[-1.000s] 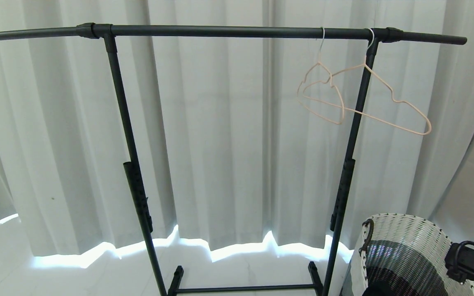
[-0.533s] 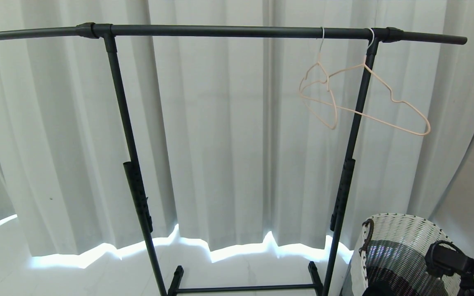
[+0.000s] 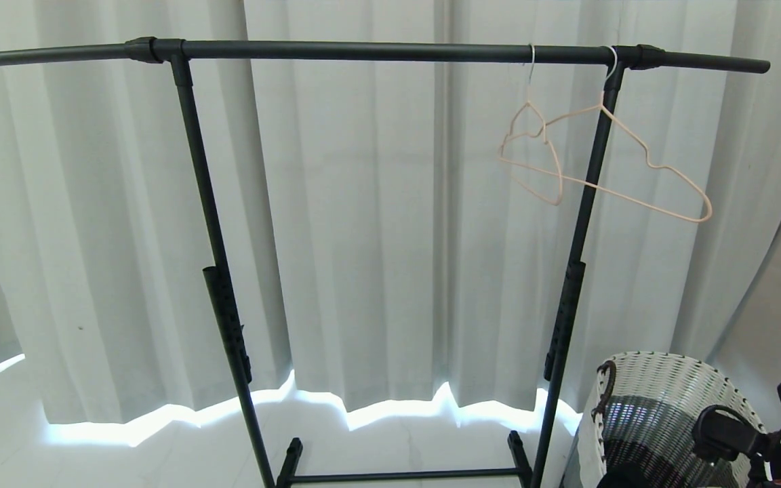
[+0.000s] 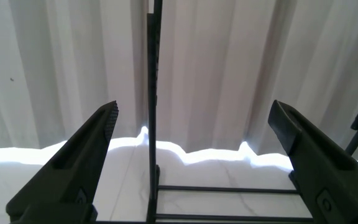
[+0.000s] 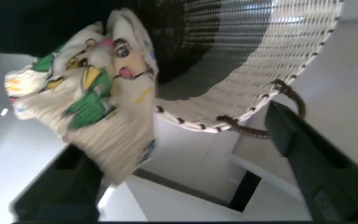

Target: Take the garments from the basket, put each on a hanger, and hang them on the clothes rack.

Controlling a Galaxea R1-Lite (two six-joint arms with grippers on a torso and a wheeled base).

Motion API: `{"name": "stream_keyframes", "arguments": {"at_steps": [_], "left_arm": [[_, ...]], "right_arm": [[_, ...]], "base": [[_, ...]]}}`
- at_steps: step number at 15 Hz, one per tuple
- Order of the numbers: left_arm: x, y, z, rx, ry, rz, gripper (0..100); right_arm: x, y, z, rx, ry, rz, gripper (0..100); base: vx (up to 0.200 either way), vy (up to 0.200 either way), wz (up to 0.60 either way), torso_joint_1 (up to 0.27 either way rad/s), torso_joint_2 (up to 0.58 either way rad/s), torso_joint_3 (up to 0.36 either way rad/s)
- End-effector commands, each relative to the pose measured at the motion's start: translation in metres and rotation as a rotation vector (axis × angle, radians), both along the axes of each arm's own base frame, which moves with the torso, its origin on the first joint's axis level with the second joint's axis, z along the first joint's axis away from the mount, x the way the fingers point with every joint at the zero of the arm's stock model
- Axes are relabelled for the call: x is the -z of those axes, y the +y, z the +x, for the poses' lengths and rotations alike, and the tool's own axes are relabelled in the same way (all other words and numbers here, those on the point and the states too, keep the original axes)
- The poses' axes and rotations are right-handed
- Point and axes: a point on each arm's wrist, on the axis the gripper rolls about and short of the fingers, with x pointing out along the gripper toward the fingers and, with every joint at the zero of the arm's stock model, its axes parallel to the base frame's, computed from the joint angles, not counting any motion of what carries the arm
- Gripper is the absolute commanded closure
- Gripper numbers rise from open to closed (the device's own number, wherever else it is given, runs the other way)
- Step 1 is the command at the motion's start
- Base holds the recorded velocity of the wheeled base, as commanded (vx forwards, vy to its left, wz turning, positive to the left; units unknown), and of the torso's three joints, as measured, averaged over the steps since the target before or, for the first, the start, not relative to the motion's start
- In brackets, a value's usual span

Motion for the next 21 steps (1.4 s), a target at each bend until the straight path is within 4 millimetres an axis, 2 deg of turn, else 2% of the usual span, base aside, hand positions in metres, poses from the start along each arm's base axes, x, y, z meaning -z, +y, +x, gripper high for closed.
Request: {"name": "stream_keyframes", "arguments": {"at_steps": [1,4,5,7,9,10,11,13,17,21], "left_arm": [[0.0,0.0,0.0,0.0,0.0,0.0,0],[0.0,0.0,0.0,0.0,0.0,0.0,0],[0.0,0.0,0.0,0.0,0.0,0.0,0],[0.0,0.0,0.0,0.003,0.0,0.004,0],[0.0,0.0,0.0,0.004,0.0,0.006,0],[0.0,0.0,0.0,0.004,0.0,0.006,0],[0.0,0.0,0.0,0.004,0.0,0.006,0],[0.0,0.0,0.0,0.004,0.0,0.006,0],[0.0,0.0,0.0,0.004,0.0,0.017,0],[0.0,0.0,0.0,0.011,-0.001,0.03,0]], "right_arm": [[0.005,0.002,-0.009,-0.006,0.022,0.004,100],[-0.012,0.002,-0.015,0.001,-0.094,-0.002,100],[-0.027,0.002,-0.02,0.025,-0.18,0.007,100],[-0.052,0.003,-0.031,0.057,-0.228,0.025,100],[-0.096,0.003,-0.046,0.131,-0.207,0.074,100],[-0.111,0.004,-0.054,0.15,-0.197,0.09,100],[-0.142,0.006,-0.073,0.196,-0.193,0.124,100],[-0.166,0.009,-0.099,0.22,-0.281,0.144,100],[-0.182,0.013,-0.13,0.19,-0.453,0.159,100],[-0.185,0.015,-0.141,0.168,-0.502,0.174,100]], "base": [[0.0,0.0,0.0,0.0,0.0,0.0],[0.0,0.0,0.0,0.0,0.0,0.0],[0.0,0.0,0.0,0.0,0.0,0.0],[0.0,0.0,0.0,0.0,0.0,0.0],[0.0,0.0,0.0,0.0,0.0,0.0],[0.0,0.0,0.0,0.0,0.0,0.0],[0.0,0.0,0.0,0.0,0.0,0.0],[0.0,0.0,0.0,0.0,0.0,0.0],[-0.05,0.0,0.0,0.001,0.0,0.001],[-0.2,0.0,0.0,0.002,0.0,0.001]]}}
